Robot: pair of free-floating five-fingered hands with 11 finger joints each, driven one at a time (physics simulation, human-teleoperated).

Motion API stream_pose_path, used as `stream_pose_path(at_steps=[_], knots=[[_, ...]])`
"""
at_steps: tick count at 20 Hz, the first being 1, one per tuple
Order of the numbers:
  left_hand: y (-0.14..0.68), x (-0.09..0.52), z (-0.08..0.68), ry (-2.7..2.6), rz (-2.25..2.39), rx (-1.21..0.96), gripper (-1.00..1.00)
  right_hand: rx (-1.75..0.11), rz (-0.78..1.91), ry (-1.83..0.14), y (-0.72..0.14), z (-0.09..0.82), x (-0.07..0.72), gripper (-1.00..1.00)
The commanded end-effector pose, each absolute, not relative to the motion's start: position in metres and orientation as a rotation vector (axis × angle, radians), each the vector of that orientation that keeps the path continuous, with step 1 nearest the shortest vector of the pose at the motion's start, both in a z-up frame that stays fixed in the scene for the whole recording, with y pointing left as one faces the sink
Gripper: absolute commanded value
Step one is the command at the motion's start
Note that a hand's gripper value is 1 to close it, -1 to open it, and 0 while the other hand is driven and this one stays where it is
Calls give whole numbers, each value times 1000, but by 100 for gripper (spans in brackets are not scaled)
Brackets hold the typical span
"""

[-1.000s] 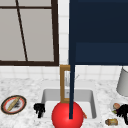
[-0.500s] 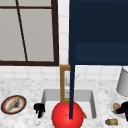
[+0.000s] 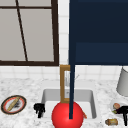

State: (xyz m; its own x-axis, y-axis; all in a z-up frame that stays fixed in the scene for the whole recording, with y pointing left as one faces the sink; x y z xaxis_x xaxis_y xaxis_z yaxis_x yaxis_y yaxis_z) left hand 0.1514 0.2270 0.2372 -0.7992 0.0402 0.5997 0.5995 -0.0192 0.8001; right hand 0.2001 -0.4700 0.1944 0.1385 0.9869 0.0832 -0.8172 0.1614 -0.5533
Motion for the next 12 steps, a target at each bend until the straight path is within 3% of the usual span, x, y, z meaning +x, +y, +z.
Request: stream_pose_path(at_steps=[1, 12], knots=[[227, 151, 237, -1861, -1872, -666, 0, -487, 1330, -551, -474, 217, 192, -100], [227, 151, 237, -1861, -1872, -666, 0, -416, 1354, -593, -426, 208, 165, -100]])
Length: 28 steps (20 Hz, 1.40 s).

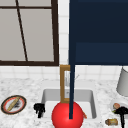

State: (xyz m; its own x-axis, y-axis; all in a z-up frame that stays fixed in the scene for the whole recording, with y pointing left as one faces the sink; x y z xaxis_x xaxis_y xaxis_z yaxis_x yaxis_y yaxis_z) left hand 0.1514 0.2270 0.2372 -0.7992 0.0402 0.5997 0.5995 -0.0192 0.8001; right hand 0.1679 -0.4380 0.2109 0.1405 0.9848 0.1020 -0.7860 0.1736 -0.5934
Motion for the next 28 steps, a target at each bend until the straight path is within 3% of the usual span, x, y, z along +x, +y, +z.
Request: stream_pose_path(at_steps=[1, 11, 22, 28], knots=[[227, 151, 237, -1861, -1872, -666, 0, -408, 1364, -603, -423, 207, 165, -100], [227, 151, 237, -1861, -1872, -666, 0, -327, 1469, -743, -417, 181, 178, -100], [227, 151, 237, -1861, -1872, -666, 0, -599, 1405, -808, -414, 155, 179, -100], [227, 151, 237, -1861, -1872, -666, 0, -636, 1440, -733, -392, 118, 197, -100]])
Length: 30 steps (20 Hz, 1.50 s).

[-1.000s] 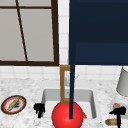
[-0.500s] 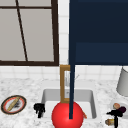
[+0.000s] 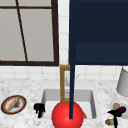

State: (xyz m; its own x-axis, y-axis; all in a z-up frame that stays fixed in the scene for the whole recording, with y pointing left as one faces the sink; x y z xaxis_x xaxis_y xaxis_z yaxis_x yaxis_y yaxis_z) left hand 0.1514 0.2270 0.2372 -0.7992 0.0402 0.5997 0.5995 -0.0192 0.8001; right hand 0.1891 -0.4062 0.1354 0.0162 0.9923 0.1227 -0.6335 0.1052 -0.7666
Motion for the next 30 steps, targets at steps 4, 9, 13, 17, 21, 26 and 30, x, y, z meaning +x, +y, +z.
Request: stream_pose_path(at_steps=[4, 9, 13, 17, 21, 26, 30], knots=[[227, 151, 237, -1861, -1872, -666, 0, -639, 1472, -662, -396, 102, 212, -100], [227, 151, 237, -1861, -1872, -666, 0, -603, 1459, -737, -410, 76, 220, -100], [227, 151, 237, -1861, -1872, -666, 0, -588, 1442, -804, -418, 71, 212, -100], [227, 151, 237, -1861, -1872, -666, 0, -607, 1406, -833, -406, 100, 200, -100], [227, 151, 237, -1861, -1872, -666, 0, -670, 1430, -817, -398, 128, 185, -100], [227, 151, 237, -1861, -1872, -666, 0, -751, 1502, -786, -397, 126, 169, -100], [227, 151, 237, -1861, -1872, -666, 0, -807, 1514, -754, -385, 126, 167, -100]])
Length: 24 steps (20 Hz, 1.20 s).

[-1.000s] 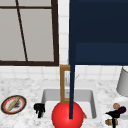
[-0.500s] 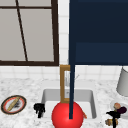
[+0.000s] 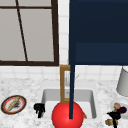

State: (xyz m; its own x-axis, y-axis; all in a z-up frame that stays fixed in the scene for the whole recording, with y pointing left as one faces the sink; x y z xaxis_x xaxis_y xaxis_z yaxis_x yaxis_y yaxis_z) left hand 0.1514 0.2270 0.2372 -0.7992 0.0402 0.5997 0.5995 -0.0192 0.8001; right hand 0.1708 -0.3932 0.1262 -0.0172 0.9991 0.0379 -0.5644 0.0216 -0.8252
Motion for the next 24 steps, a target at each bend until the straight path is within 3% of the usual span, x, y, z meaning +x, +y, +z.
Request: stream_pose_path(at_steps=[1, 10, 11, 18, 24], knots=[[227, 151, 237, -1861, -1872, -666, 0, -823, 1517, -743, -381, 126, 164, -100], [227, 151, 237, -1861, -1872, -666, 0, -789, 1515, -704, -379, 88, 182, -100], [227, 151, 237, -1861, -1872, -666, 0, -782, 1519, -714, -382, 81, 186, 100], [227, 151, 237, -1861, -1872, -666, 0, -760, 1380, -883, -404, 95, 165, 100], [227, 151, 237, -1861, -1872, -666, 0, -803, 1295, -903, -381, 116, 159, 100]])
